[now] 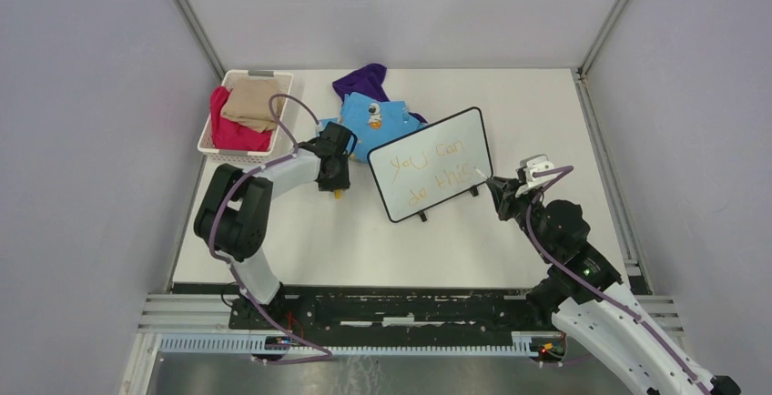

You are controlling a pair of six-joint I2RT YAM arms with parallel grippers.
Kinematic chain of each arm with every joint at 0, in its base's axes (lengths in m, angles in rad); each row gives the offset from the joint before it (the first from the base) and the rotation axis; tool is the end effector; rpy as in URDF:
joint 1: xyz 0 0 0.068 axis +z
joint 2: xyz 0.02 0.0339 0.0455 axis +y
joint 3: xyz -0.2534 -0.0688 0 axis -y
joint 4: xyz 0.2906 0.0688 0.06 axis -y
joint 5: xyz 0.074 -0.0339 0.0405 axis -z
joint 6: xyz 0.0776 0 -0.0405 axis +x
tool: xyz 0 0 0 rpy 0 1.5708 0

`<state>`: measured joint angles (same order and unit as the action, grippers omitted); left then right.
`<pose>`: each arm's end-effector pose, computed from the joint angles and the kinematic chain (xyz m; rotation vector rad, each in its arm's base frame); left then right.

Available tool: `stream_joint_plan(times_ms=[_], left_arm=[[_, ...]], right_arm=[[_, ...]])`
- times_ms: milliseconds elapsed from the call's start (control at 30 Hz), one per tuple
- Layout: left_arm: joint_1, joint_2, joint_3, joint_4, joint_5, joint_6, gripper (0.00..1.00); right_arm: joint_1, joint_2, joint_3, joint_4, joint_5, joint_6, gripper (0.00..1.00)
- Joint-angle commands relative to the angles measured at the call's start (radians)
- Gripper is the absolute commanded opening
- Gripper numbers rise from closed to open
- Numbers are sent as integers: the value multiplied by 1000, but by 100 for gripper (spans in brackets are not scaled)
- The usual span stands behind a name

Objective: Write a sentence on the whiteboard
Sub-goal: Close the whiteboard marker at the center of the board.

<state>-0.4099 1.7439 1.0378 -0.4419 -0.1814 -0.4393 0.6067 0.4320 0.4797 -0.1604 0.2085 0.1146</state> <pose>0.3590 -0.1407 0.0831 -0.0918 2.6822 -0.0148 0.1950 0.1158 0.2765 -0.2580 1.6745 0.3666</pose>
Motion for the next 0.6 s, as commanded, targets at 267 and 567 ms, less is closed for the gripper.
stream_joint_plan(times_ms=[267,567], left_arm=[[-35,31,37,-38,-92,46,41],[-35,46,33,-41,-87,44,36]], right_arm=[[2,-42,51,4,37,3,0],[4,-71,39,-12,51,4,0]])
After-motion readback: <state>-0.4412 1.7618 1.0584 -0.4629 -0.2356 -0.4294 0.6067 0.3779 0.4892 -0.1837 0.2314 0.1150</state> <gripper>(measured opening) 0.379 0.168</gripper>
